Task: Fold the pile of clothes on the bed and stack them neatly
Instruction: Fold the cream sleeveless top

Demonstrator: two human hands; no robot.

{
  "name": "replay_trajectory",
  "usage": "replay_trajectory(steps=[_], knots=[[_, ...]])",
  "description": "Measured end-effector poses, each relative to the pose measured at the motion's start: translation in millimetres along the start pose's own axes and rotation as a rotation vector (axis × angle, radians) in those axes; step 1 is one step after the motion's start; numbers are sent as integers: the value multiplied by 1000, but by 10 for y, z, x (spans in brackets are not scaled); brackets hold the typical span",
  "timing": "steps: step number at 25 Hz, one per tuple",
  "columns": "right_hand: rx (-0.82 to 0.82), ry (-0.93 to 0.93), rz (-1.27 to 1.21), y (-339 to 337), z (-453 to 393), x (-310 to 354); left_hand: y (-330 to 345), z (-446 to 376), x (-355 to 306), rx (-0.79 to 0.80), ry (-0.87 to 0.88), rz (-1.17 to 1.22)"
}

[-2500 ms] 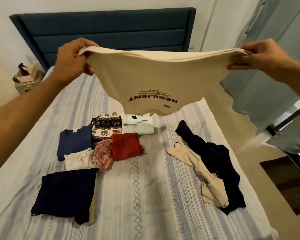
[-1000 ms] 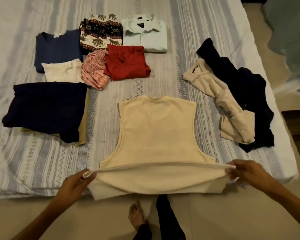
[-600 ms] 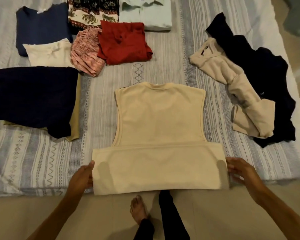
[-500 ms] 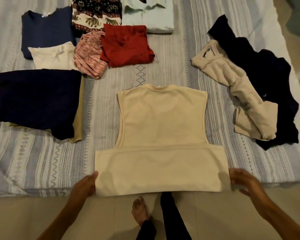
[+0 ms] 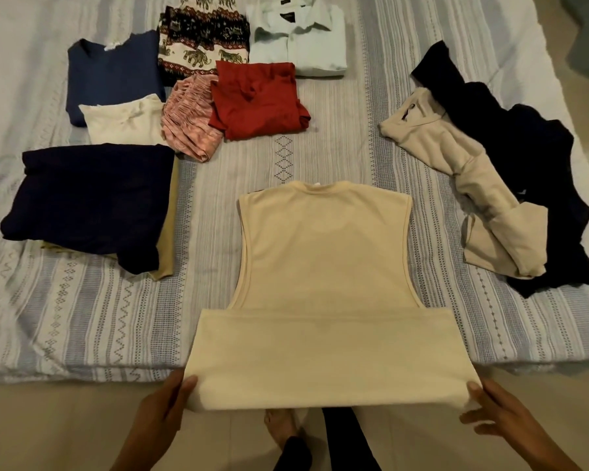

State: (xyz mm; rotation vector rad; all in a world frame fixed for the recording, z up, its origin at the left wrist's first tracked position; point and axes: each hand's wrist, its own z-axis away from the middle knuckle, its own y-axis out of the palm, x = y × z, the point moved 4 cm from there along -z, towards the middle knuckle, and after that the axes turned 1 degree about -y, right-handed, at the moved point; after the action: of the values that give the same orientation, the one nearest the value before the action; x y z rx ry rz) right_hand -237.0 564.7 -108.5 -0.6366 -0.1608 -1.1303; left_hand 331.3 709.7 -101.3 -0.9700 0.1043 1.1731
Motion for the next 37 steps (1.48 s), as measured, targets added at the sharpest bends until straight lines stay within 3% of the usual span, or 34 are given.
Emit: replay_trajectory(steps=[6,10,13,16,20,24,28,30,34,37], knots=[[-63,63,4,-61,278,-62,-28,75,85,-36,-99,-22],[-54,99,-51,-22,444,-1,13,195,33,45,-237,7],[-107,38,-19,-108,577,387,-192,234,-233,-71,-229,49],[-118,-128,26,-338,691,1207,-609,73,-889,-233,-34,87],[-136,-348,-20,-756,748,2601,-1389,-361,-2023,-331,93,152],[-266,-456,-120,-1318,750,4096,-2411,-889,-3159,-456,121,129],[-207,-518,-245,-1611,930,5168,-3096,-1151,-4139,-492,55,191],[-205,-585,-299,-1766,1098,5506,-3353,-1083,-4548,-519,114,262],[-182,-714,-350,-1914,1374,5572,-3577,-753,-4708,-614,318,294],[-89,-745,-347,-1835,1354,4978,-3281,-574,-4316,-617,347,285]])
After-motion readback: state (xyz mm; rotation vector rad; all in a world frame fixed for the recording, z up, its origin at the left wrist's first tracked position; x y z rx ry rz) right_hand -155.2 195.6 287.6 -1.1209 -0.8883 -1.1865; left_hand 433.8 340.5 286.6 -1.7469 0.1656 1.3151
